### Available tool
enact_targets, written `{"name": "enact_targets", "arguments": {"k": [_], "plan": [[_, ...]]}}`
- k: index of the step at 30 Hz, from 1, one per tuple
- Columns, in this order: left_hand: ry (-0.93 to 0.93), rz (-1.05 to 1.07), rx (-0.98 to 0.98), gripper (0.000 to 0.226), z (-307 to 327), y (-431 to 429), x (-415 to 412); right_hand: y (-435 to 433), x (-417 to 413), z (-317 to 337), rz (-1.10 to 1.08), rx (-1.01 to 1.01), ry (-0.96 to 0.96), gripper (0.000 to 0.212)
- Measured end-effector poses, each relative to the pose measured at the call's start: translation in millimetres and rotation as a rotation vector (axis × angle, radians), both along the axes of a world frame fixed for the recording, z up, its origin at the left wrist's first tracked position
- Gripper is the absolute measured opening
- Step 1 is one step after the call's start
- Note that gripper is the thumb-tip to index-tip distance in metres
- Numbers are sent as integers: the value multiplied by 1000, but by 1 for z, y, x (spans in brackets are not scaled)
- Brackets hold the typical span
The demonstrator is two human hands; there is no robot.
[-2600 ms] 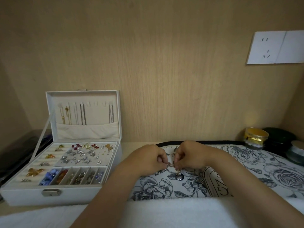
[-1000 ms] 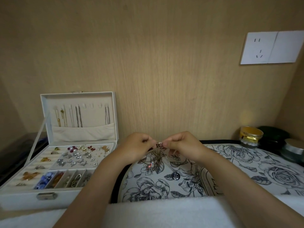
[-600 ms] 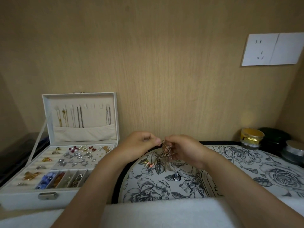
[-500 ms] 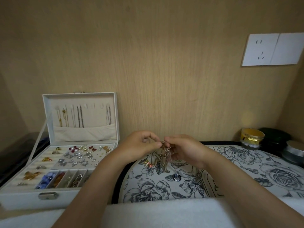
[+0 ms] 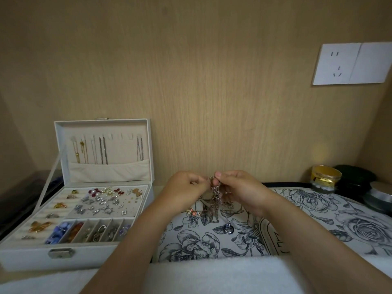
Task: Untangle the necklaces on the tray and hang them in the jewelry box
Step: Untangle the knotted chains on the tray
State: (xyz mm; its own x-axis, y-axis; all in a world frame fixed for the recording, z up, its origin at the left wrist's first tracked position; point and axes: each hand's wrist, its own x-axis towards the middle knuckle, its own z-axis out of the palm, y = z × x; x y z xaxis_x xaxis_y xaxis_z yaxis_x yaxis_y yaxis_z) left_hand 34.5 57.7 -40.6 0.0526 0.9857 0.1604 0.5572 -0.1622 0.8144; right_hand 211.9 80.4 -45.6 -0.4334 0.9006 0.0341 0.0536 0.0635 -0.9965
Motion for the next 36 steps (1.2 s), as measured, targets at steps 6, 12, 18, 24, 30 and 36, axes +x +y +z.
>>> {"name": "enact_targets", "arguments": {"k": [6, 12, 18, 24, 30, 36], "plan": [[-162, 26, -56, 10, -1, -3, 3, 2, 1, -1, -4, 40, -43, 32], [-236, 47, -119, 12, 2, -5, 6, 2, 0, -1, -20, 20, -56, 27], [-321, 105, -195, 10, -1, -1, 3, 2, -2, -6, -98, -42, -121, 22], [251, 46, 47, 16, -7, 0, -6, 2, -5, -6, -174, -3, -100, 23], [447, 19, 162, 8, 2, -3, -9, -2, -6, -4, -72, 39, -170, 24], [107, 29, -13, 11, 4, -1, -7, 2, 2, -7, -72, 74, -340, 23]]}}
